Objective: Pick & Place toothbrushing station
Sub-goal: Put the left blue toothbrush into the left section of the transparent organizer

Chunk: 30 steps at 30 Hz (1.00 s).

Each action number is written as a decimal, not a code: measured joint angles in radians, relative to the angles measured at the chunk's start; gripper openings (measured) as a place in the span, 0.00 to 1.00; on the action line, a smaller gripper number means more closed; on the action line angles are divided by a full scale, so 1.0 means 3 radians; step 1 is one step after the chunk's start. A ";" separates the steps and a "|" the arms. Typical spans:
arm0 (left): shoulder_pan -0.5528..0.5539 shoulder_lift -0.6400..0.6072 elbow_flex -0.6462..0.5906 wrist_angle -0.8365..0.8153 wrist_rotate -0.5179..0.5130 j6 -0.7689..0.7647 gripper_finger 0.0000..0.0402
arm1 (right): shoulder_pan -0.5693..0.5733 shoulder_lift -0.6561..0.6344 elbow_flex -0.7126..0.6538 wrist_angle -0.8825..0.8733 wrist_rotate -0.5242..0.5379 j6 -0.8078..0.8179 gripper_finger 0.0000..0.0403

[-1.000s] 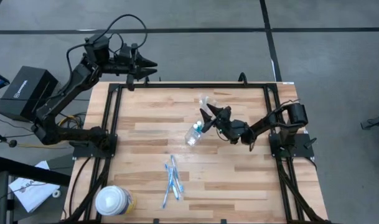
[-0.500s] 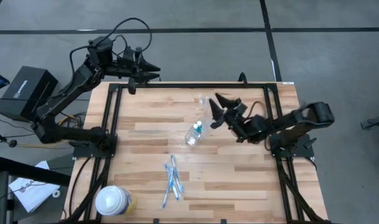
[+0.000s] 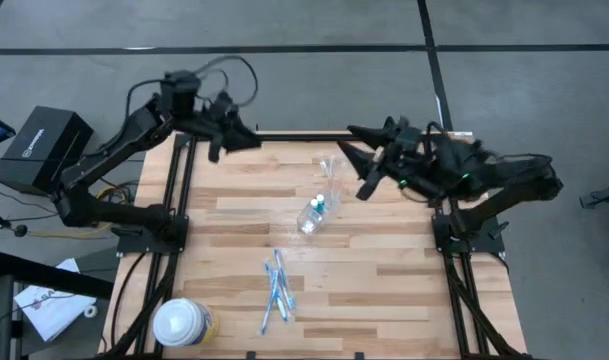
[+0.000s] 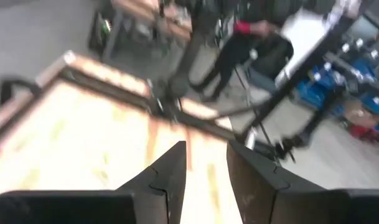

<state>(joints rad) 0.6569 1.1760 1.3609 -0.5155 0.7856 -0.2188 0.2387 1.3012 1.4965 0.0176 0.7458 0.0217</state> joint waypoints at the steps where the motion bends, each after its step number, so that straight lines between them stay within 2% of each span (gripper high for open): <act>1: -0.0080 -0.0005 0.0000 -0.0122 -0.0049 0.0021 0.27 | 0.0012 0.0035 0.0200 -0.0312 0.0015 0.0014 0.48; 4: -0.0374 -0.0001 0.0000 -0.0443 -0.0312 0.0013 0.25 | 0.0029 0.0096 0.0621 -0.1119 0.0083 0.0086 0.47; 8: -0.0870 0.0011 -0.0001 -0.0714 -0.0883 -0.0074 0.25 | 0.0044 0.0125 0.0899 -0.1573 0.0129 0.0078 0.45; 10: -0.1092 0.0030 -0.0046 -0.0712 -0.1190 -0.0262 0.26 | 0.0009 0.0127 0.0941 -0.1700 0.0128 0.0078 0.45; 15: -0.1460 0.0029 -0.0356 -0.0568 -0.1662 -0.0933 0.31 | -0.0123 0.0106 0.0947 -0.1743 0.0138 0.0076 0.44; 18: -0.1645 0.0031 -0.0633 -0.0561 -0.1881 -0.1206 0.36 | -0.0220 0.0100 0.0949 -0.1749 0.0135 0.0110 0.44; 20: -0.1762 0.0031 -0.0855 -0.0527 -0.1908 -0.1441 0.39 | -0.0271 0.0106 0.0948 -0.1789 0.0126 0.0129 0.45; 24: -0.2070 0.0033 -0.1275 -0.0166 -0.1852 -0.2146 0.43 | -0.0377 0.0104 0.0948 -0.1824 0.0100 0.0062 0.45; 26: -0.2277 0.0033 -0.1446 0.0145 -0.1890 -0.2561 0.43 | -0.0449 0.0104 0.0948 -0.1889 -0.0041 0.0006 0.45; 30: -0.2702 0.0069 -0.1624 0.0686 -0.2455 -0.3441 0.41 | -0.0608 0.0071 0.0948 -0.2088 -0.0501 -0.0014 0.44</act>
<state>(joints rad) -0.1536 1.1966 0.8737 -0.3097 0.0491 -1.2512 0.0564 1.3224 1.7809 -0.6088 0.5955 0.0175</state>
